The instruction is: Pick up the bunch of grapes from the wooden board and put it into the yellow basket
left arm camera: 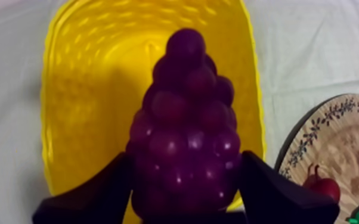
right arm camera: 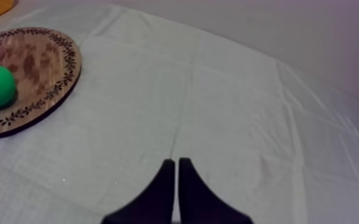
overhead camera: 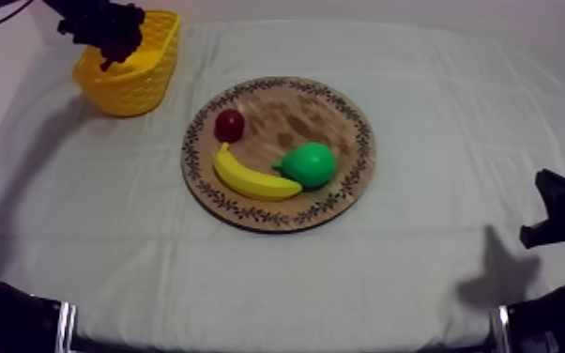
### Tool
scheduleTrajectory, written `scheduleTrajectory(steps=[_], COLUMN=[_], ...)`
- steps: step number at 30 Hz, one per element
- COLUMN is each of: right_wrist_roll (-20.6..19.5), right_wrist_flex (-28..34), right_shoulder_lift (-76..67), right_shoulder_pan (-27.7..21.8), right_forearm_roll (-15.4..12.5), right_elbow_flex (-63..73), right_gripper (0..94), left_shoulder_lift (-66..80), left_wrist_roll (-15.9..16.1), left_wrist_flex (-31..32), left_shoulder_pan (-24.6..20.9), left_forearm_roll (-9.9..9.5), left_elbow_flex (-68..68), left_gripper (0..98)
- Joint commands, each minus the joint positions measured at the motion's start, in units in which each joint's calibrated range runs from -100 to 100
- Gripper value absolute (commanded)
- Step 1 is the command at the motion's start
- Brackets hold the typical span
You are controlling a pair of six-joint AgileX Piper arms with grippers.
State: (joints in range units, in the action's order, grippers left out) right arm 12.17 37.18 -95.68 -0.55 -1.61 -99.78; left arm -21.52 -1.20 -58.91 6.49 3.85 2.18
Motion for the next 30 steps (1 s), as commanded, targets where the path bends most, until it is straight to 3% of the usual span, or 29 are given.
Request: scheduleTrajectory(steps=[1, 5, 14, 30], right_wrist_roll=[0.0, 0.0, 0.0, 0.0], right_wrist_flex=[0.0, 0.0, 0.0, 0.0], right_shoulder_lift=[0.0, 0.0, 0.0, 0.0], right_shoulder_pan=[0.0, 0.0, 0.0, 0.0], right_forearm_roll=[0.0, 0.0, 0.0, 0.0], right_elbow_flex=[0.0, 0.0, 0.0, 0.0], right_gripper=[0.5, 0.5, 0.5, 0.5], left_shoulder_lift=[0.0, 0.4, 2.2, 8.2], left_wrist_roll=[-0.1, -0.1, 0.0, -0.4], left_wrist_flex=[0.1, 1.0, 3.5, 6.4], left_shoulder_pan=[0.0, 0.1, 0.2, 0.6], left_forearm_roll=[0.02, 0.03, -0.10, 0.02], left_elbow_flex=[0.0, 0.8, 3.0, 9.0], left_gripper=[57.6, 59.8, 81.8, 78.6])
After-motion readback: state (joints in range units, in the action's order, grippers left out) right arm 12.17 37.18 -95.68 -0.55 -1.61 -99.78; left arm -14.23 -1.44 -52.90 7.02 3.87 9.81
